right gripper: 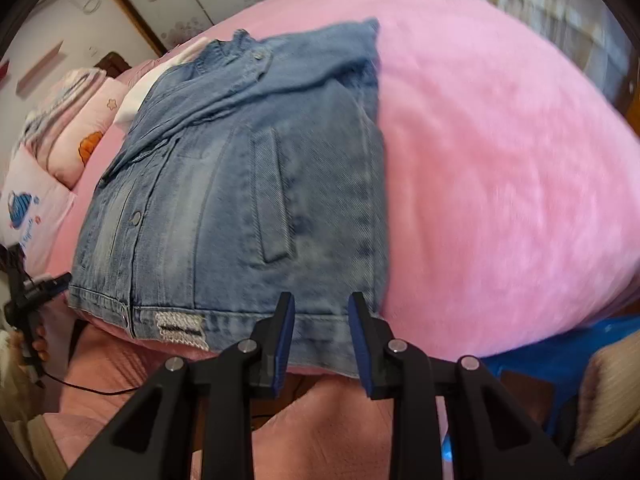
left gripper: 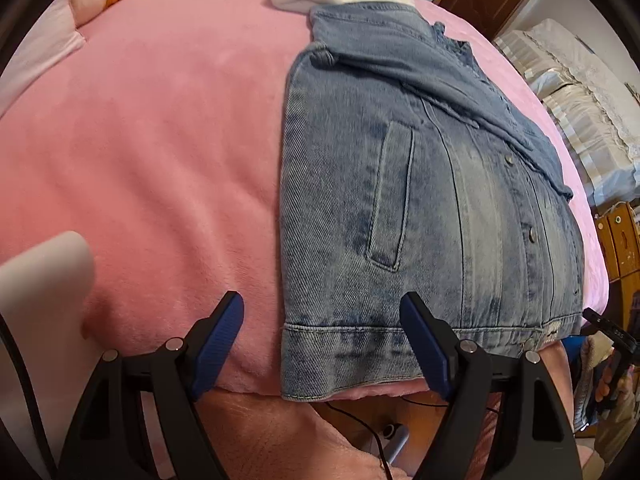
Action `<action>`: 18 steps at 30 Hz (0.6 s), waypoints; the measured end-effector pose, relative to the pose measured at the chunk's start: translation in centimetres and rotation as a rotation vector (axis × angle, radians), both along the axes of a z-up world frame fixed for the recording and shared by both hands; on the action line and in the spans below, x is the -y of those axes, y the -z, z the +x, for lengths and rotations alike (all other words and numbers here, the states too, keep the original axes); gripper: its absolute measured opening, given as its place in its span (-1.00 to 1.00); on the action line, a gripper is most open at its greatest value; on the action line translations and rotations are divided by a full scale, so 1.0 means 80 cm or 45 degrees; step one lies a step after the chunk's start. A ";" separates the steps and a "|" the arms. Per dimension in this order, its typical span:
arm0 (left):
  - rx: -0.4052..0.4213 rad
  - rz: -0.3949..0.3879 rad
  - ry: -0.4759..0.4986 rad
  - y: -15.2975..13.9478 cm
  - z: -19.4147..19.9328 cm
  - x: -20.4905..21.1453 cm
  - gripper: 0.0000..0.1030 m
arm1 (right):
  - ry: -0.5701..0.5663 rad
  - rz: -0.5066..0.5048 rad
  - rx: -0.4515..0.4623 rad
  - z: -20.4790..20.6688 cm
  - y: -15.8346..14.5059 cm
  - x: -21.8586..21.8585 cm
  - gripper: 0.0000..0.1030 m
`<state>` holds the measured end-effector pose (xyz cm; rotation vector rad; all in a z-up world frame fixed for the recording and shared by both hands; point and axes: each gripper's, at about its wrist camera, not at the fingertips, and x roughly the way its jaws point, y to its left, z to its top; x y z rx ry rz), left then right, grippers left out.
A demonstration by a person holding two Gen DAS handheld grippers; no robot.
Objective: Fold large clothes
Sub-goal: 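Close both tools on the jacket hem edge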
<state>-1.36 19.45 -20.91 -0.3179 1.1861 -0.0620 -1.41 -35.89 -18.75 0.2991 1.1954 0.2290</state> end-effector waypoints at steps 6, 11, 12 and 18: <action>-0.022 -0.060 0.053 0.009 0.005 0.004 0.53 | 0.032 0.037 -0.044 0.002 0.018 0.018 -0.26; -0.037 -0.146 0.066 0.022 0.009 -0.004 0.53 | -0.019 0.108 -0.101 0.000 0.039 0.021 -0.19; -0.039 -0.162 0.068 0.024 0.010 -0.005 0.53 | -0.028 0.131 -0.115 -0.001 0.044 0.020 -0.19; -0.037 -0.232 0.110 0.032 0.012 -0.003 0.53 | -0.069 0.154 -0.122 0.000 0.054 0.013 -0.15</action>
